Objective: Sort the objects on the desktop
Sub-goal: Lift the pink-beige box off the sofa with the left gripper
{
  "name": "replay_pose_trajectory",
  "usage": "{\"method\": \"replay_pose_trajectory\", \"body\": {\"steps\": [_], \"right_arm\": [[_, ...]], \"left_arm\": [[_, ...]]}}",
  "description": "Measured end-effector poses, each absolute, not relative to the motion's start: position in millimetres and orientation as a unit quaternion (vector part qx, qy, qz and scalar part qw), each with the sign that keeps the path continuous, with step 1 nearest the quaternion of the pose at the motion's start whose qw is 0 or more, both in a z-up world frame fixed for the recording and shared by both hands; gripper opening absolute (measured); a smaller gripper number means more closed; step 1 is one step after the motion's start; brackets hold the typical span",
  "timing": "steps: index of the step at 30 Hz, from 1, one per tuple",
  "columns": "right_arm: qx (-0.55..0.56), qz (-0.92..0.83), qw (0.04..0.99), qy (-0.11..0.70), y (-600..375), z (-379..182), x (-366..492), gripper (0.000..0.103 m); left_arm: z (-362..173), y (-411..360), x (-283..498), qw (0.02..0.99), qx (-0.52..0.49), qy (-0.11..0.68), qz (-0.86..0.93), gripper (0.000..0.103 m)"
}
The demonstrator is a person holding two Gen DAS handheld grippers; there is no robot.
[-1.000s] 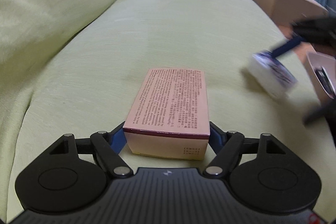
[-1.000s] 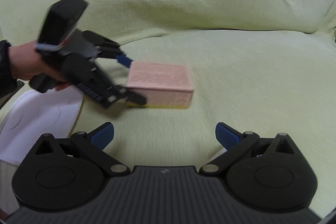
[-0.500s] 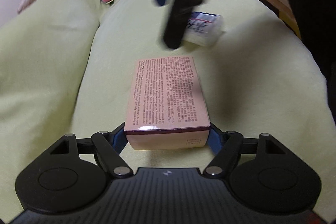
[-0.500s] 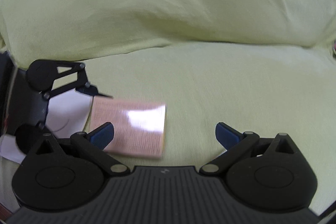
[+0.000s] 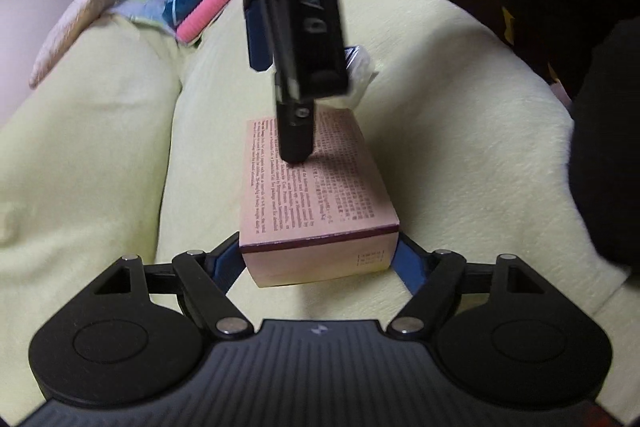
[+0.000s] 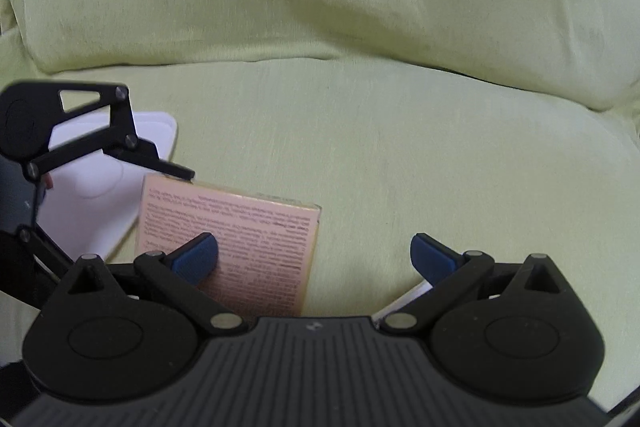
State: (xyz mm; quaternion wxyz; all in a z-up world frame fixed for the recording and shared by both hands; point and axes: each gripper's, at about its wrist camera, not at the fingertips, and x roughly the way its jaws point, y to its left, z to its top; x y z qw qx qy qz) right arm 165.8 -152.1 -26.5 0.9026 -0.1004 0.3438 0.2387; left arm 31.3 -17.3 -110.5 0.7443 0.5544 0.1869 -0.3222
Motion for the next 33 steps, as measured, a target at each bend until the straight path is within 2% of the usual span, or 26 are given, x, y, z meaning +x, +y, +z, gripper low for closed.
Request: {"method": "replay_pose_trajectory", "body": {"steps": [5,11,16,18,27,33], "right_arm": [[-0.058,0.218,0.92,0.322,-163.7,-6.9,167.6,0.102],[-0.068,0.204,0.914,0.343,-163.0,-16.5,168.0,0.102],[-0.076,0.198,0.912,0.351,-161.5,-23.0,161.1,0.102],[-0.084,0.2,0.91,0.352,-159.5,-24.1,156.0,0.102],[-0.081,0.204,0.909,0.355,-156.8,-20.3,146.9,0.102],[-0.075,0.204,0.91,0.353,-153.3,-23.6,150.7,0.102]], "left_arm": [[-113.9,-26.9,16.6,0.725,0.584,0.164,-0.326,0.079],[-114.0,-31.6,11.3,0.72,0.588,0.163,-0.331,0.079],[-110.3,-26.8,4.2,0.735,0.56,0.174,-0.34,0.087],[-101.9,-23.6,5.7,0.756,0.525,0.188,-0.343,0.094],[-67.3,0.3,26.4,0.836,0.367,0.241,-0.329,0.095],[-53.8,31.6,80.7,0.88,0.173,0.333,-0.292,0.095]]}}
